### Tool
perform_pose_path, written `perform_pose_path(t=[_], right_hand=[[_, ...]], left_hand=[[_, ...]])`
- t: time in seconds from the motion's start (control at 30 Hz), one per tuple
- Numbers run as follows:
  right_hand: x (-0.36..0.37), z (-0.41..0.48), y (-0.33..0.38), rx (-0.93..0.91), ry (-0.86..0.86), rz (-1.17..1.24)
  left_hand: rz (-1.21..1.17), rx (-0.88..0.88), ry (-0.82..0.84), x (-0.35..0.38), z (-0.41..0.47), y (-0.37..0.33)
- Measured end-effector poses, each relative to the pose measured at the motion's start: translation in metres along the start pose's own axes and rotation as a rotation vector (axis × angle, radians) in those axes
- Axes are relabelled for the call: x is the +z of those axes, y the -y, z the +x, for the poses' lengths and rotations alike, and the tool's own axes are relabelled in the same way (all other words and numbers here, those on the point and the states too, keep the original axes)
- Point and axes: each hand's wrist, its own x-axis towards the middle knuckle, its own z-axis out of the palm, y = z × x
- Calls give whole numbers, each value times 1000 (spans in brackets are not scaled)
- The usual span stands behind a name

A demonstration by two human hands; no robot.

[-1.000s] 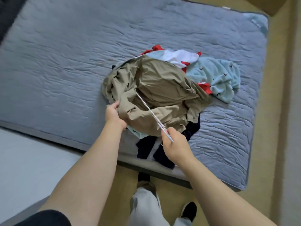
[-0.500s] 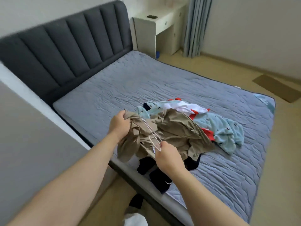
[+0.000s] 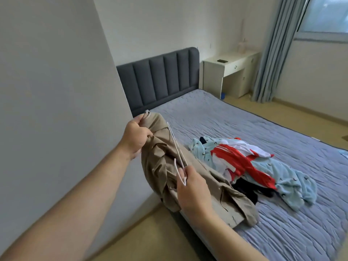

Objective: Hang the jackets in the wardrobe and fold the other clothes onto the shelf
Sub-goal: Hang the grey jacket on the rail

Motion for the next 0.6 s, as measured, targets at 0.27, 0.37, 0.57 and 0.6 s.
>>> perform_pose_path(t=[0.27,0.37,0.57,0.6], right_hand=[[53,-61,45,-69,-51,129],[67,-78,60,-47,12,170],[83,-96,76,4,274,388],[85,-96,78,-10,275,369]], left_hand=[[-196,116,232,-95,-91,-28],[-99,141,281,-116,-118,-25],[-14,118,319,-141,-168,-41],[5,119,300,-147,-175,-45]])
